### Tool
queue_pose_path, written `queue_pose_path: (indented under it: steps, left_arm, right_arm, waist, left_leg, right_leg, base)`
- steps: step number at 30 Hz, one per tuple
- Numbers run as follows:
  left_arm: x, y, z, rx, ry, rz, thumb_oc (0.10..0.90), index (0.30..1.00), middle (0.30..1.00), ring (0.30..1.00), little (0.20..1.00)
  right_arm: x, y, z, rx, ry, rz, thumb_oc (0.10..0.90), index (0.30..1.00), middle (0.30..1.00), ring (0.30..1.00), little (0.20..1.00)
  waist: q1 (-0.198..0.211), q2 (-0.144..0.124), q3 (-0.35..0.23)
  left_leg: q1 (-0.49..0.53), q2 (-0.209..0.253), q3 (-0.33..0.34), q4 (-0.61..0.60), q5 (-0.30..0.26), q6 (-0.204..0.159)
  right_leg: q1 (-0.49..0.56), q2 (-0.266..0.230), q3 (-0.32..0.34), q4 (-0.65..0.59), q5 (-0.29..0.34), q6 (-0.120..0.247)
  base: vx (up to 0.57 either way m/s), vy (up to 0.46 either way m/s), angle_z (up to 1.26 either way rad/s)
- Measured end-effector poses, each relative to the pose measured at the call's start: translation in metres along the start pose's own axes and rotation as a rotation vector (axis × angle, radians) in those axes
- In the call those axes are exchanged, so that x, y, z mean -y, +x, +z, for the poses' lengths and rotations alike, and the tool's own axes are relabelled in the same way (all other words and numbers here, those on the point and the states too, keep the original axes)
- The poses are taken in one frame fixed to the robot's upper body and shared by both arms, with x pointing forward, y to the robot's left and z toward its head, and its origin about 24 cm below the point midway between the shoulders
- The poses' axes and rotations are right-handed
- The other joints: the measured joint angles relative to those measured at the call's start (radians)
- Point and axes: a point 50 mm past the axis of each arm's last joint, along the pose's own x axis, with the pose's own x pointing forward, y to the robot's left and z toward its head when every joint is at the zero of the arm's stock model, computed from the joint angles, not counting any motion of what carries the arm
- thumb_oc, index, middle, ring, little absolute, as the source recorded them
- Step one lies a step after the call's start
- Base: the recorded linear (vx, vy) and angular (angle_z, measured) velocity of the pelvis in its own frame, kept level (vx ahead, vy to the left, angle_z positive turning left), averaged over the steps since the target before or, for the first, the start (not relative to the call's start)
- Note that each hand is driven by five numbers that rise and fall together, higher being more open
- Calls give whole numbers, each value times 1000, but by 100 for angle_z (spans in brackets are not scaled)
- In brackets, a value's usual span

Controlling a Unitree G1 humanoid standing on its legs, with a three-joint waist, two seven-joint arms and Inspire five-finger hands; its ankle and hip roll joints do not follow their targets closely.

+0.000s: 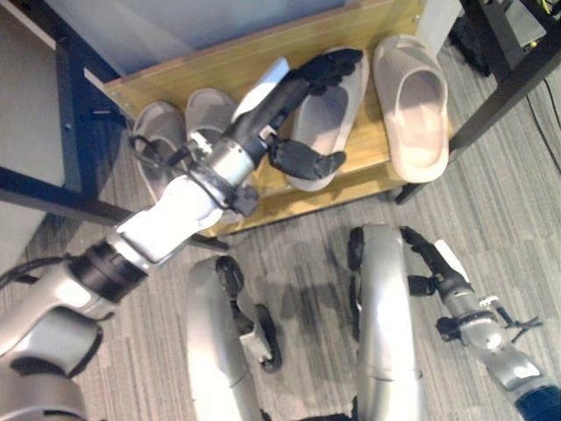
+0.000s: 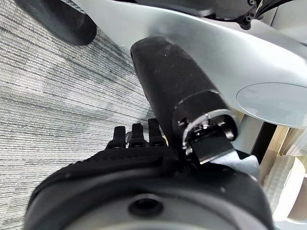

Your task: Arrange the slippers neatly on the shoe rack.

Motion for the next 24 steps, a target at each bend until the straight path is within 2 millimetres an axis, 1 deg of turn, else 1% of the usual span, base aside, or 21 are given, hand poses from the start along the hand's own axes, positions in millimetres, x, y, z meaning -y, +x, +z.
queue_pose_path:
  steps: [2, 7, 13, 17, 21, 24]
  left_arm:
    - [0, -6, -7, -26, -9, 11, 800, 900, 900, 900, 900]
    - [8, -21, -25, -102, -19, -1, 800, 900, 900, 900, 900]
    - [6, -27, -42, -180, 48, 1, 800, 900, 900, 900, 900]
    - [7, -27, -45, -197, 92, -23, 800, 900, 900, 900, 900]
    - [9, -27, -44, -195, 101, -49, 800, 900, 900, 900, 900]
    - [14, -26, -44, -186, 102, -72, 800, 900, 900, 900, 900]
  right_arm:
    - [0, -2, -1, -5, 0, -2, 800, 900, 900, 900, 900]
    - [1, -2, -1, -2, -16, -5, 800, 900, 900, 900, 900]
    - [2, -1, -1, 0, -16, -7, 800, 900, 900, 900, 900]
    - [2, -1, -1, -1, -16, -7, 800, 900, 900, 900, 900]
    - [2, -1, -1, -2, -16, -5, 800, 900, 900, 900, 900]
    - [2, -1, -1, -2, -15, 0, 800, 900, 900, 900, 900]
  waist:
    - [5, 0, 0]
    - [10, 0, 0]
    - [9, 0, 0]
    - [10, 0, 0]
    - [10, 0, 0]
    - [9, 0, 0]
  left_leg:
    - [0, 0, 0, 0, 0, 0]
    - [0, 0, 0, 1, 0, 0]
    - [0, 0, 0, 4, 0, 0]
    - [0, 0, 0, 4, 0, 0]
    - [0, -1, 0, 4, 0, 0]
    - [0, -1, 0, 5, 0, 0]
  right_leg:
    - [0, 0, 0, 0, 0, 0]
    - [0, 0, 0, 0, 0, 0]
    - [1, 0, 0, 2, 0, 0]
    - [1, 0, 1, 3, 0, 0]
    - [1, 0, 0, 3, 0, 0]
    - [2, 1, 0, 3, 0, 0]
  base:
    - [0, 0, 0]
    - [0, 0, 0]
    - [0, 0, 0]
    - [2, 8, 0]
    - [0, 0, 0]
    - [0, 0, 0]
